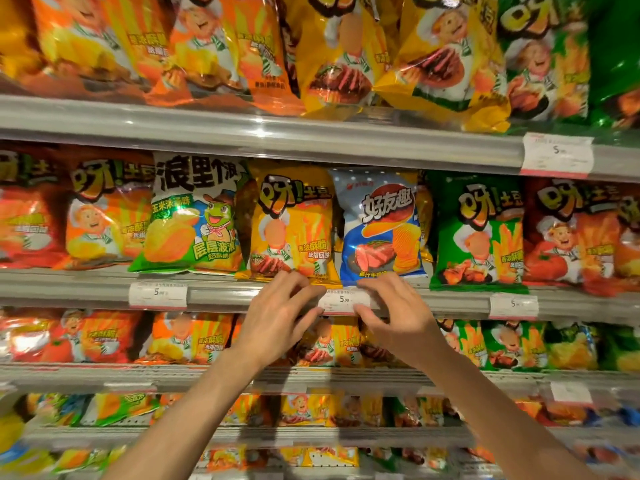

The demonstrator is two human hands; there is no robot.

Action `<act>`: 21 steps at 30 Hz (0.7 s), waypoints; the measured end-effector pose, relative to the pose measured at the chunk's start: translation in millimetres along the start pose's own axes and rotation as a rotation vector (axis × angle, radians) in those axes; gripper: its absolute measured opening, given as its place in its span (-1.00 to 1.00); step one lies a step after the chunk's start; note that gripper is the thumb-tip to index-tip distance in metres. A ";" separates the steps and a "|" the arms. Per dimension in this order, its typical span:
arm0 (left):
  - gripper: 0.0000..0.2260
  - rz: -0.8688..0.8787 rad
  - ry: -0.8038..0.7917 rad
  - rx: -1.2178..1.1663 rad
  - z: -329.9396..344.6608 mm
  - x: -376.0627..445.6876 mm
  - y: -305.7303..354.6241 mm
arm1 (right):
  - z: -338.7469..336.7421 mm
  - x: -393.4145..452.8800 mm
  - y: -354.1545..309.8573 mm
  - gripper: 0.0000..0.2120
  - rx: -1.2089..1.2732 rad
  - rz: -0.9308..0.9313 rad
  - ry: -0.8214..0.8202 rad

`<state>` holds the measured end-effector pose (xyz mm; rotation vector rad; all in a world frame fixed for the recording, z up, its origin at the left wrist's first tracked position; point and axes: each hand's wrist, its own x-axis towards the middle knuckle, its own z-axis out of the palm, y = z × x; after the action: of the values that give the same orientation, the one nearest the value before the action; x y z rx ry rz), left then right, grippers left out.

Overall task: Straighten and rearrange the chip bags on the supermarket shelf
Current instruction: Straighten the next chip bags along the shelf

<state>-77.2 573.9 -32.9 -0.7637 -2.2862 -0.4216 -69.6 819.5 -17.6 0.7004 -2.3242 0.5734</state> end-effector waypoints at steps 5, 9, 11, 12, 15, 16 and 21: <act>-0.73 -0.004 0.012 -0.028 -0.7 1.1 0.0 | -31.9 60.8 -32.0 -0.59 0.249 0.296 -0.170; -0.73 -0.005 0.003 -0.044 -1.5 1.5 -0.8 | -23.8 113.3 -49.1 -0.37 0.288 0.355 -0.299; -0.73 -0.005 0.000 -0.053 -2.0 1.5 -0.9 | -15.6 131.5 -49.0 -0.30 0.376 0.379 -0.334; -0.73 -0.005 0.001 -0.056 -2.3 1.5 -0.8 | -13.4 138.3 -49.3 -0.27 0.413 0.389 -0.348; -0.74 -0.010 -0.001 -0.063 -2.2 1.7 -0.5 | -3.3 150.0 -43.2 -0.16 0.490 0.431 -0.354; -0.73 -0.014 -0.001 -0.066 -2.0 1.7 -0.6 | -0.7 151.2 -42.1 -0.11 0.507 0.451 -0.344; -0.73 -0.020 0.000 -0.075 -0.5 1.3 -2.0 | 4.1 152.3 -45.1 -0.09 0.565 0.433 -0.200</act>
<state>-79.0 572.6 -31.8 -0.7786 -2.2902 -0.5191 -143.8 732.3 92.6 0.5060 -2.5293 1.4518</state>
